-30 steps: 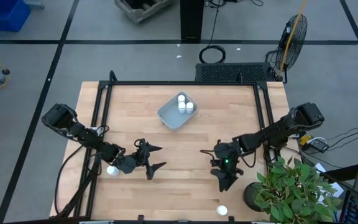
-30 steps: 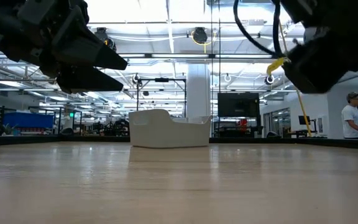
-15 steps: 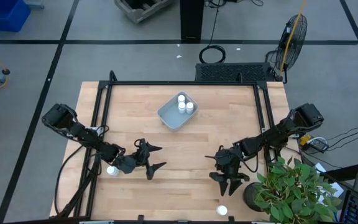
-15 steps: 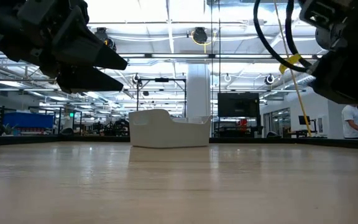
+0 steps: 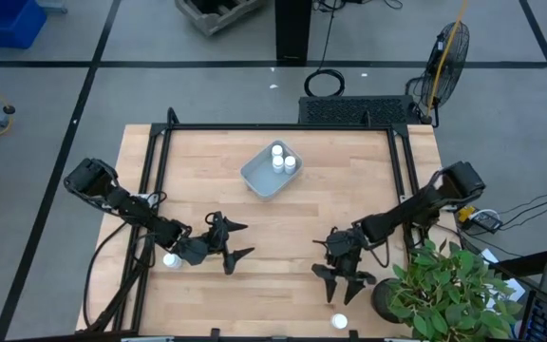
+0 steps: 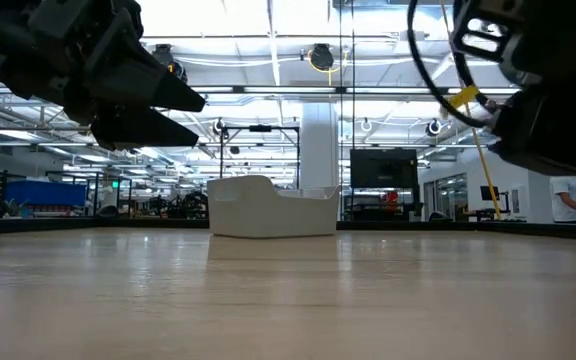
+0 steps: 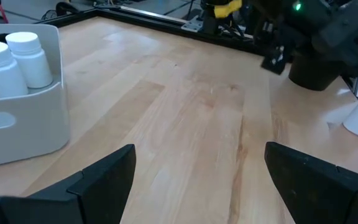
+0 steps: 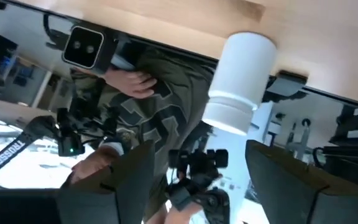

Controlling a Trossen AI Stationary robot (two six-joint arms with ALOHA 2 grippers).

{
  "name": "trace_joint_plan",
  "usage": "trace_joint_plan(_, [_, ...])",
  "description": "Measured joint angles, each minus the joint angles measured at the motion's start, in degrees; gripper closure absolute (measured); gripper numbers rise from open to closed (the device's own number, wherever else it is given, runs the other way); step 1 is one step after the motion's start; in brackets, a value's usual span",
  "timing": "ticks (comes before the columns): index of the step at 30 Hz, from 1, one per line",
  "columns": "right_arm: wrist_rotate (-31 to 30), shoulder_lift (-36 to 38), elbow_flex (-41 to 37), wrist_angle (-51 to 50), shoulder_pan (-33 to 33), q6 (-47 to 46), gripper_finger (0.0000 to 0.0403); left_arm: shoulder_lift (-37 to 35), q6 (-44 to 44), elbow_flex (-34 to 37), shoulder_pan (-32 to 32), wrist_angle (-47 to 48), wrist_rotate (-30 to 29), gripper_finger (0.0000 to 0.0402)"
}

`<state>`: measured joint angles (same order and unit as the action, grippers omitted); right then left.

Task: Pick and place pill bottles into a basket
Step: Put the right white medicine bottle into the gray bin

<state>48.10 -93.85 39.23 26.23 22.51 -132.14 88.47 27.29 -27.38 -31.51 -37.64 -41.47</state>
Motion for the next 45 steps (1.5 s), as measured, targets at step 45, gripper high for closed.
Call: trace_joint_plan(45, [1.00, -7.70, 5.04, -1.12, 5.69, -1.66, 0.0161, 0.00, -0.02, 0.00, 0.00, 0.15, 0.48, 0.0039])
